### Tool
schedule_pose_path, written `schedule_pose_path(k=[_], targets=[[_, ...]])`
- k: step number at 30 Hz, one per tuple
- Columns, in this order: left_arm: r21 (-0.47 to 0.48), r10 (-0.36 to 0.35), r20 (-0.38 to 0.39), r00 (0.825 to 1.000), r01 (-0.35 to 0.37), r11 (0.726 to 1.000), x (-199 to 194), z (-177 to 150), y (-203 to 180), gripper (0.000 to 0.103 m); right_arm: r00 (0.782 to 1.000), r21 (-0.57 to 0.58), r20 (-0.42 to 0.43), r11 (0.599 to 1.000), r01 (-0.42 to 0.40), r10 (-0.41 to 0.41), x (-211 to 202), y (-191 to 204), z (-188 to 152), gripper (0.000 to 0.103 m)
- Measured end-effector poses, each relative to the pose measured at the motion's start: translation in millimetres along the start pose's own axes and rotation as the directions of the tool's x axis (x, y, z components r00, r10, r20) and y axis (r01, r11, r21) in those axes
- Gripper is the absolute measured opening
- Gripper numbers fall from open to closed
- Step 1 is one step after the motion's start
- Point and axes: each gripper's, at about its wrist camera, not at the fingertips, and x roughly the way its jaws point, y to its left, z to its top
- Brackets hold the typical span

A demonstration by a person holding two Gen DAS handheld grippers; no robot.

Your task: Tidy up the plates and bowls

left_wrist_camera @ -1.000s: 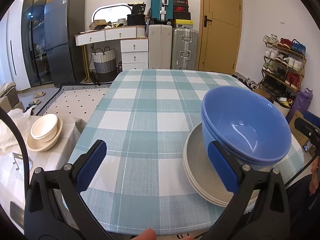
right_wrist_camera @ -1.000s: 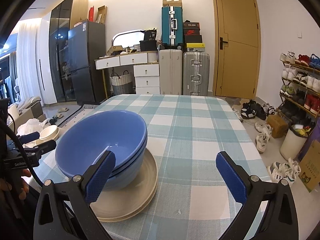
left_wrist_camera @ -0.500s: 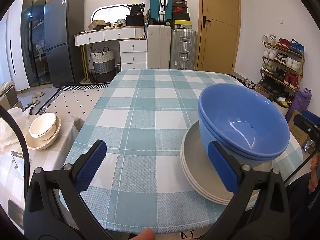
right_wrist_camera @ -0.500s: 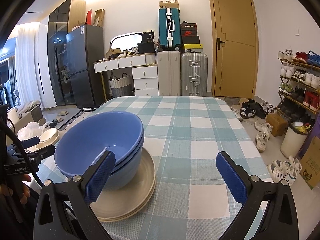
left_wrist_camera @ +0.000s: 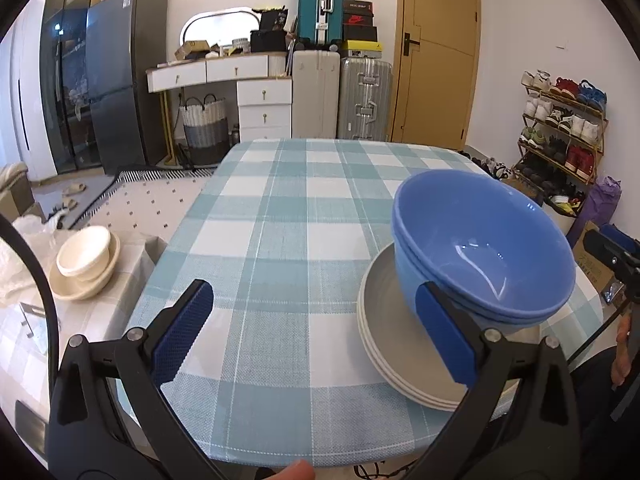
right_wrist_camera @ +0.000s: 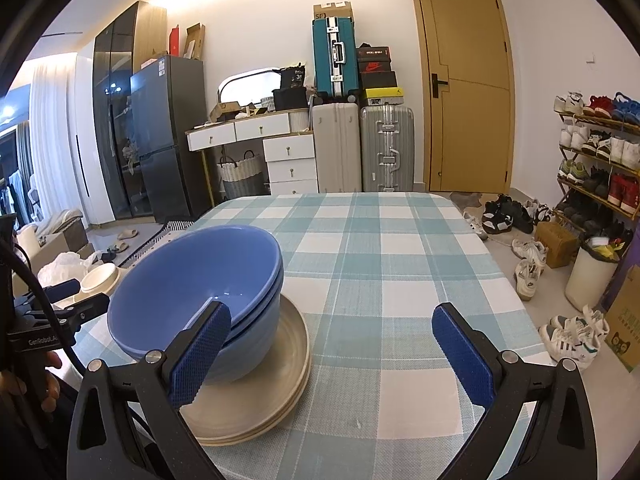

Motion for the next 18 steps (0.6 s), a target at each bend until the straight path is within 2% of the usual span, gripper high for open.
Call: schedule_pose_path(k=[18], targets=[[-0.039,-0.011,0.003,1.000,0.011,0.999,18,-3,9,0.101,1.000,0.015,0.013,1.000,-0.022,0.022,8,-3,-9,0.102]])
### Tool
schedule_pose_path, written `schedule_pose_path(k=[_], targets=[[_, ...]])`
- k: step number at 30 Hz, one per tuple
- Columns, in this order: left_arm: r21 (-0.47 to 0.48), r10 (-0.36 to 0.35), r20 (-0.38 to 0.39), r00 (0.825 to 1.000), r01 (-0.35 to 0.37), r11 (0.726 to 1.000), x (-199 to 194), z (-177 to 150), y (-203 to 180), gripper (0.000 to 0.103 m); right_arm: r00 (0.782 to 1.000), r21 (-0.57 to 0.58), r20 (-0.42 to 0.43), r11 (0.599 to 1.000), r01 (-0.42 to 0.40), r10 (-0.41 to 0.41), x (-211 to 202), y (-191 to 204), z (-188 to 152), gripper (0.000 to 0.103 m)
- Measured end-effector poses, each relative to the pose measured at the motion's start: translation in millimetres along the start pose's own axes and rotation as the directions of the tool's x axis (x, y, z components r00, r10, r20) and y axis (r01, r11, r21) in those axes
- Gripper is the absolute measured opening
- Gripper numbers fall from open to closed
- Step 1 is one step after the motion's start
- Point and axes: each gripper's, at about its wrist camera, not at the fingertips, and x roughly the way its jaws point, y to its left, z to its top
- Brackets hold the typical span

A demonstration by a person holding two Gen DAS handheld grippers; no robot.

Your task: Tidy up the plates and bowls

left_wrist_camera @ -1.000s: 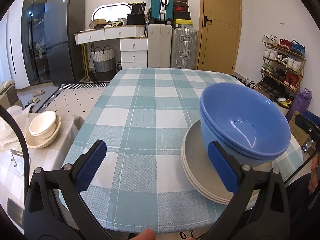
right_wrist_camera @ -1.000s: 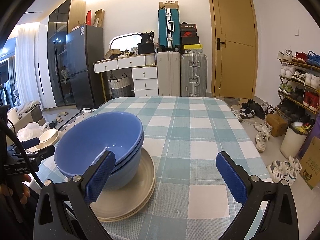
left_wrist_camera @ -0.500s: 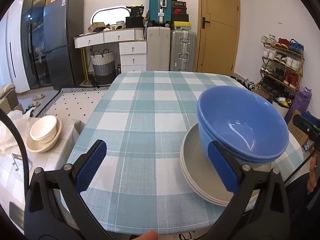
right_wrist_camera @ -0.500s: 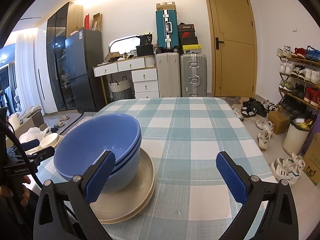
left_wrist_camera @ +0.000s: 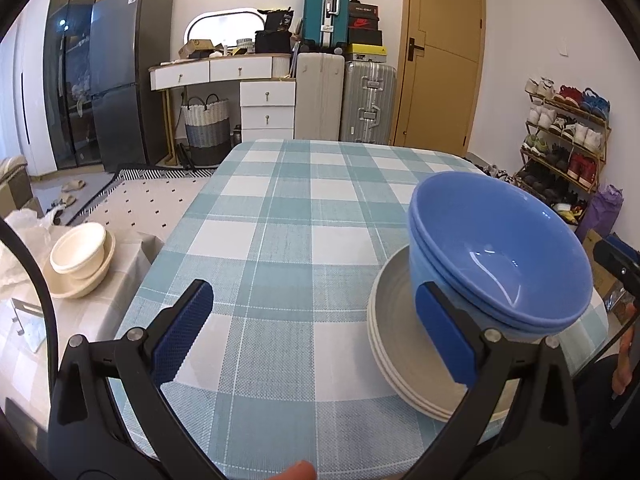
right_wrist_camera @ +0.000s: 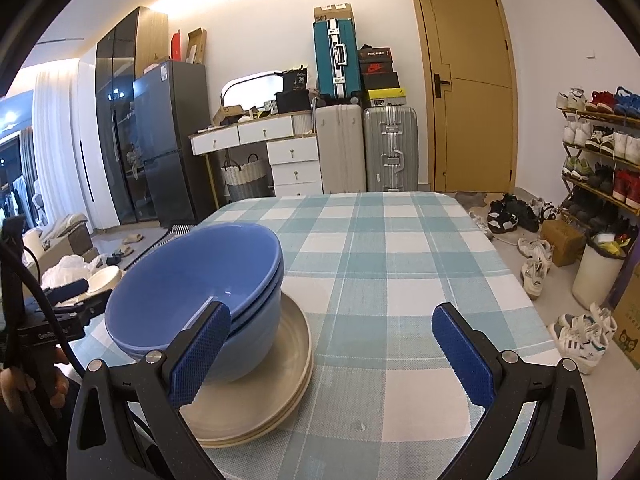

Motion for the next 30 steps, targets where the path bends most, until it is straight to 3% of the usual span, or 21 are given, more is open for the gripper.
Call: schedule_pose_path(k=[30], targets=[[0.030,-0.004,-0.001,1.000,0.004,1.000,13,-13,-4,0.101,1.000,-0.006,-0.002,1.000,0.016,-0.016,19,-6,-7,0.102]])
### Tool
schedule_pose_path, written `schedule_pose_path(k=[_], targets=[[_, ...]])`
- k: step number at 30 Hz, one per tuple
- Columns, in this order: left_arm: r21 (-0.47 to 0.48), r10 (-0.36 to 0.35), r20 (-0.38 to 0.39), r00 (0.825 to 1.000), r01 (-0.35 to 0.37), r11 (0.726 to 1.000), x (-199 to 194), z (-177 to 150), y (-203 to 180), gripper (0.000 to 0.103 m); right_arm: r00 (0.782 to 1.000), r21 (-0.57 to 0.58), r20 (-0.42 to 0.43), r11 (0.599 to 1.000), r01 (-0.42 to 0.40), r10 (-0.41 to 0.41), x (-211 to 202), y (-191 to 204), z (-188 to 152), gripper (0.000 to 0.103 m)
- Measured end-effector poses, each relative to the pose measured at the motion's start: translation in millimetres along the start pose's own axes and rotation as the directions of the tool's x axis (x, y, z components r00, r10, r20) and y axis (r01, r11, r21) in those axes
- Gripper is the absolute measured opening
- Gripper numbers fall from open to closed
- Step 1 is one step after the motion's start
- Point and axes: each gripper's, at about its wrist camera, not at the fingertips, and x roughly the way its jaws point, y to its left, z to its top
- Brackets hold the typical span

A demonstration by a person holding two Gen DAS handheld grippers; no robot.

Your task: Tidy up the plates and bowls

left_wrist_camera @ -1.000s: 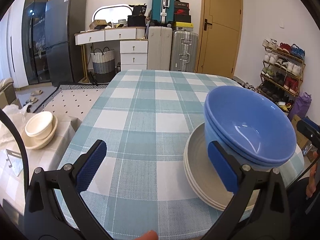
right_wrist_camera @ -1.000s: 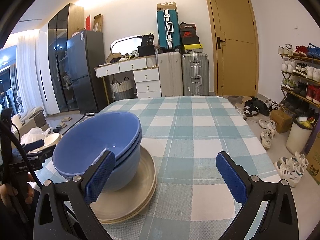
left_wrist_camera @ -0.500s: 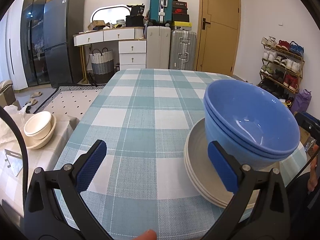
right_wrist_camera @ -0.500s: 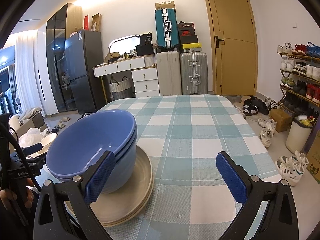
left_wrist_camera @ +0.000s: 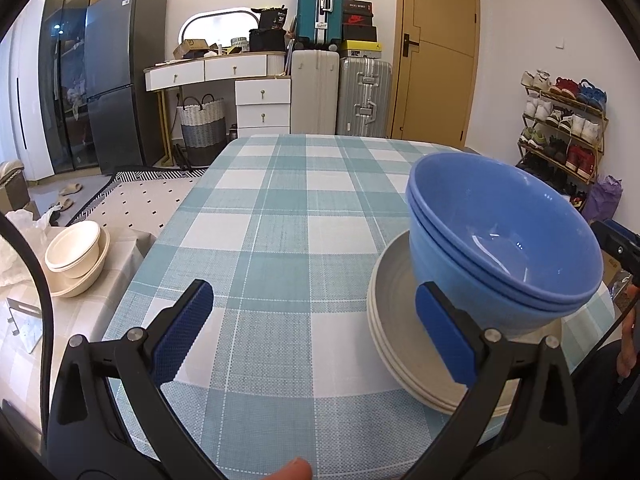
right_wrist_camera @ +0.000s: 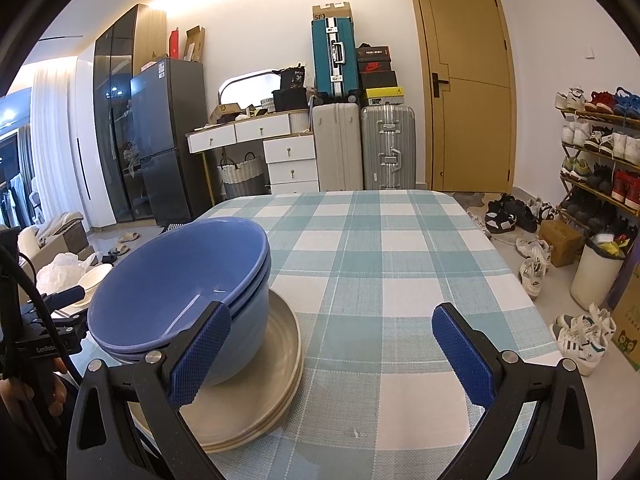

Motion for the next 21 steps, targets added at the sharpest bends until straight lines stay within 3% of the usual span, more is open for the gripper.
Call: schedule_pose_path(k=[21], targets=[[-0.007,-0.004,0.001,1.000,0.004,1.000,0,-1,0,0.101,1.000,-0.017,0.008,1.000,0.007,-0.007,-5,-7,-3,0.102]])
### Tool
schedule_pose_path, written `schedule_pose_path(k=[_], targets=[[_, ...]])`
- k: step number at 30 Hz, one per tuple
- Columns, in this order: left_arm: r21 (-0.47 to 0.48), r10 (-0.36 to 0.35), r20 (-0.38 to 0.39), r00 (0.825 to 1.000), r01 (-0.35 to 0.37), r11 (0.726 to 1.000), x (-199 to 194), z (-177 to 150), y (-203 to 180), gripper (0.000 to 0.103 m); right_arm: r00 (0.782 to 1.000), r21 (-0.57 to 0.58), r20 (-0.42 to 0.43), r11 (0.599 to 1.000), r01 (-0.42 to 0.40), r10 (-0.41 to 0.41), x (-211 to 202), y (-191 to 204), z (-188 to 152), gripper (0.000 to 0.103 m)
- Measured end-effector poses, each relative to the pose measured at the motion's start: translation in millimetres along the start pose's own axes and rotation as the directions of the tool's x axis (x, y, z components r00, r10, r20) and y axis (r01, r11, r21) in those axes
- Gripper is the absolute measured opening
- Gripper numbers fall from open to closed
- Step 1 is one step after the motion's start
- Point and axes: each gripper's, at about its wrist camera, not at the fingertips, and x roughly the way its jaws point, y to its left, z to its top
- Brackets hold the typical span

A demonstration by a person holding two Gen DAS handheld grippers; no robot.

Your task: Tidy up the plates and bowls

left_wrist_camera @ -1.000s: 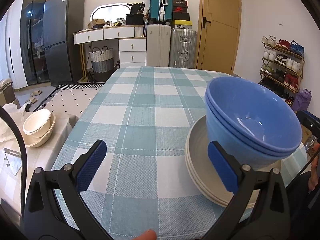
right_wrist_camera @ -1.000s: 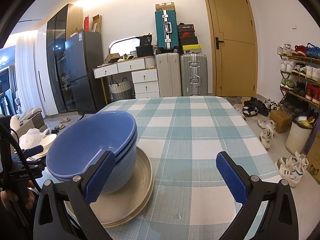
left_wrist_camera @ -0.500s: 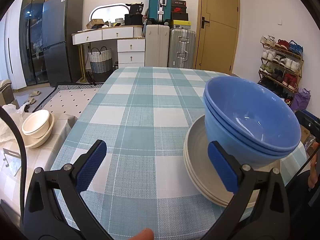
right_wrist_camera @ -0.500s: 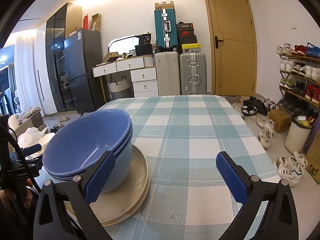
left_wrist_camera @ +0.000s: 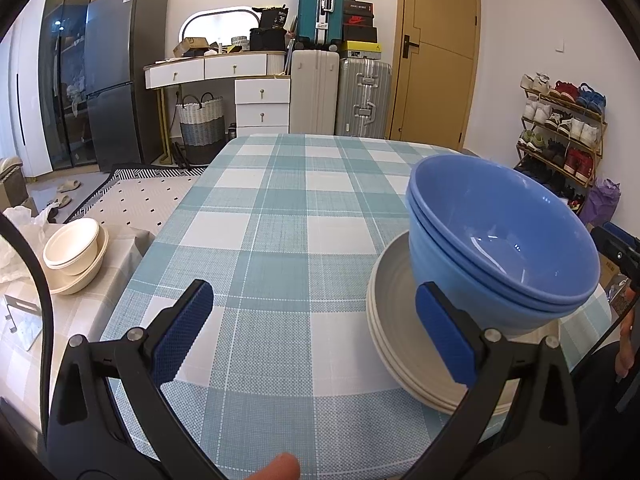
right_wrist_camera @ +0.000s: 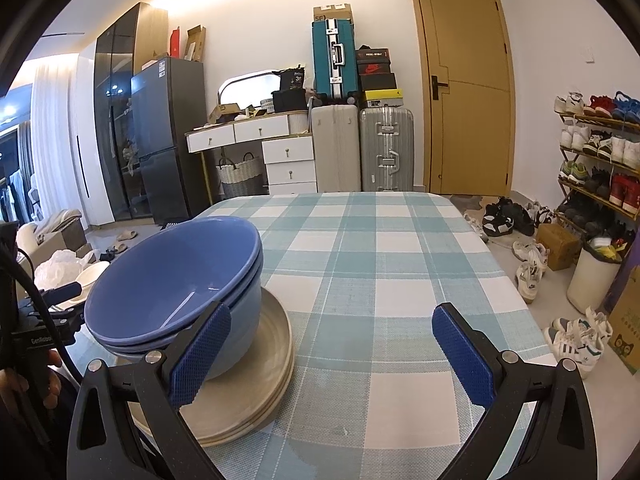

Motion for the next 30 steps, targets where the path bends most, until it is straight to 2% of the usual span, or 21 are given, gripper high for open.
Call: schedule_pose_path(k=[30], targets=[[0.002,0.001,0.011,1.000,-0.001,1.000,1.3,-2.5,-3.0,0.101,1.000,-0.002,0.001,1.000,-0.008,0.008,-3.6,4.1,-0.7,0.102]])
